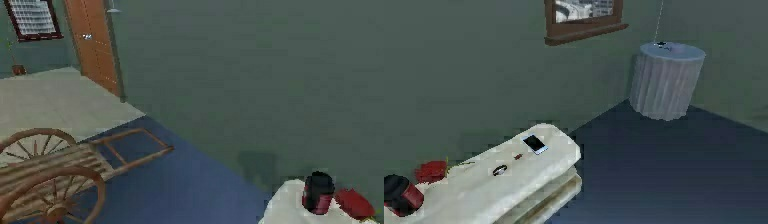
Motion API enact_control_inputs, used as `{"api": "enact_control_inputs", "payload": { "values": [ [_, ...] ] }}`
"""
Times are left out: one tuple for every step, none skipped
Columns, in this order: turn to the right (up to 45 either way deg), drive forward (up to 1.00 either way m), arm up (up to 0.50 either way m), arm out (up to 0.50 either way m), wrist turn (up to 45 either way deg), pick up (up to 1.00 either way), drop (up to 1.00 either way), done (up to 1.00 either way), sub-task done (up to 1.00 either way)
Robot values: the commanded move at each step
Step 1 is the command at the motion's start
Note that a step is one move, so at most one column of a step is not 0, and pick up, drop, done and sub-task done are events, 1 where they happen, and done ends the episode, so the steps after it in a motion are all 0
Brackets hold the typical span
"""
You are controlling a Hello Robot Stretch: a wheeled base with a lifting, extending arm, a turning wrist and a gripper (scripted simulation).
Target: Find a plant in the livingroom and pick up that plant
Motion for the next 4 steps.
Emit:
{"api": "enact_control_inputs", "payload": {
  "values": [
    [-27.0, 0.00, 0.00, 0.00, 0.0, 0.00, 0.00, 0.00, 0.00],
    [45.0, 0.00, 0.00, 0.00, 0.0, 0.00, 0.00, 0.00, 0.00],
    [45.0, 0.00, 0.00, 0.00, 0.0, 0.00, 0.00, 0.00, 0.00],
    [18.0, 0.00, 0.00, 0.00, 0.0, 0.00, 0.00, 0.00, 0.00]
  ]
}}
